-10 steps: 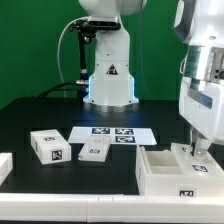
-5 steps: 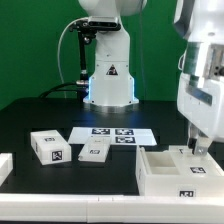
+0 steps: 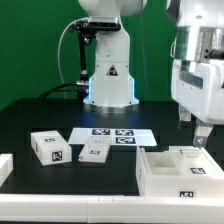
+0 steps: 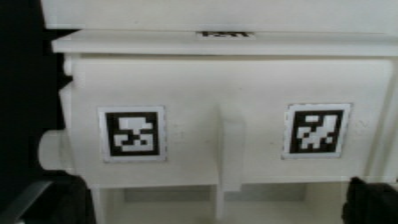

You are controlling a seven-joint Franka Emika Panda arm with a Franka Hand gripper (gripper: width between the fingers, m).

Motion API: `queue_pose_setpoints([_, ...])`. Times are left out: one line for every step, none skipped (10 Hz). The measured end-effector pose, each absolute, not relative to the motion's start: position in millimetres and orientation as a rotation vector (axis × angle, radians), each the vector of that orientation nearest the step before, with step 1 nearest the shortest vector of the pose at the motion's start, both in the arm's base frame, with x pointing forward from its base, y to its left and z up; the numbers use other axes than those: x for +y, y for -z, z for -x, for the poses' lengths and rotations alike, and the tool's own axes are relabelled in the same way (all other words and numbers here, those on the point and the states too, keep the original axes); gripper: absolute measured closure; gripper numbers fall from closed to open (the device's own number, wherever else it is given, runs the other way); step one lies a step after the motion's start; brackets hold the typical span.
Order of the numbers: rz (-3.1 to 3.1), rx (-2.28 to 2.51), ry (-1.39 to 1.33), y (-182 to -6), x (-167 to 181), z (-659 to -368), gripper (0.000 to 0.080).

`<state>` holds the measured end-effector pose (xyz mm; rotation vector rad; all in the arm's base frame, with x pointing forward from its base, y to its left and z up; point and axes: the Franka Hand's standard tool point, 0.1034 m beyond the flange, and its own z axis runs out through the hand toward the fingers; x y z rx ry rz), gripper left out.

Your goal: Assemble cabinet

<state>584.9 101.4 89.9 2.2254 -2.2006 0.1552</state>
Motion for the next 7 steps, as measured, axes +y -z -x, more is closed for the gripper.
queue_pose_setpoints([-2.225,-2.201,-0.155,-89.8,101.2,-584.8,0.0026])
queue_pose_setpoints([-2.224,-2.2,-0.155,-89.5,101.1,-584.7,0.0008])
queue_pose_setpoints([-2.224,-2.2,-0.155,-89.3,101.0,-584.6,0.0008])
queue_pose_setpoints([-2.269,-2.155,-0.153,-90.3,98.2,-583.6,0.0001])
queue_pose_setpoints([-2.347,-2.086,-0.146,-95.9,84.7,-578.4,0.0001])
queue_pose_setpoints([-2.362,-2.095,-0.163,-100.8,70.4,-570.2,0.0002])
queue_pose_setpoints([-2.396,-2.083,-0.176,-102.9,58.6,-558.3,0.0002])
